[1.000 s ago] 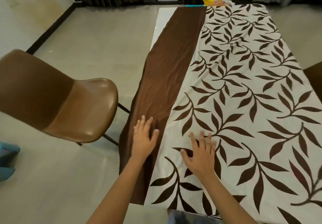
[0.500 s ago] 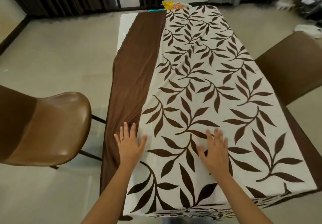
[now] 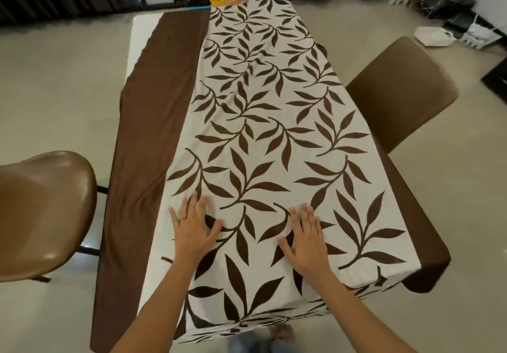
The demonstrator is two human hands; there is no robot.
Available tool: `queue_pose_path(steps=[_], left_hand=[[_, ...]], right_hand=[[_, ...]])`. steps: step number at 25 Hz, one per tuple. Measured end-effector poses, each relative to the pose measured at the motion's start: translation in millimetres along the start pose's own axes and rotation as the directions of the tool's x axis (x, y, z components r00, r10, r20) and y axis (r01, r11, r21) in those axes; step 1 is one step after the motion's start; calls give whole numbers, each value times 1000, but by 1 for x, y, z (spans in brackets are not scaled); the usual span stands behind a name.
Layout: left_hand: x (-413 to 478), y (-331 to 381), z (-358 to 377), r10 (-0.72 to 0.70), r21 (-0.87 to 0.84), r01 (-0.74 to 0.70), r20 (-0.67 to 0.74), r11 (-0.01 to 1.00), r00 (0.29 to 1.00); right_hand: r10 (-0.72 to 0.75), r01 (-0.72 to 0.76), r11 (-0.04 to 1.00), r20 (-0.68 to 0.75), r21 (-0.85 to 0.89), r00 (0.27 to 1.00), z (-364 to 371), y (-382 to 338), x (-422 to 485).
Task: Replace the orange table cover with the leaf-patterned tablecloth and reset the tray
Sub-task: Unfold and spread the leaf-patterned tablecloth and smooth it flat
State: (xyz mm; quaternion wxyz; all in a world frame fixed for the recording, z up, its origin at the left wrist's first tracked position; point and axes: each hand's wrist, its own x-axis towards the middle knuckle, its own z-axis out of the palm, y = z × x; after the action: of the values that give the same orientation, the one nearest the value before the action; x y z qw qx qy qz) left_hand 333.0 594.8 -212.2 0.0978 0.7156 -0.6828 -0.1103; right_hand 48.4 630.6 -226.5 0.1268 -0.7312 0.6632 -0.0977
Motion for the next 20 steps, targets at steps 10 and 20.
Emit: queue_pose_path(steps=[10,20], left_hand=[[-39,-33,1,-261,35,262,-23,964,965],[-36,-152,-39,-24,-21,24,24,999,999]], right_hand=[[-200,201,979,20,-37,980,19,-29,-3],[-333,324,935,36,146,942,65,-267,65]])
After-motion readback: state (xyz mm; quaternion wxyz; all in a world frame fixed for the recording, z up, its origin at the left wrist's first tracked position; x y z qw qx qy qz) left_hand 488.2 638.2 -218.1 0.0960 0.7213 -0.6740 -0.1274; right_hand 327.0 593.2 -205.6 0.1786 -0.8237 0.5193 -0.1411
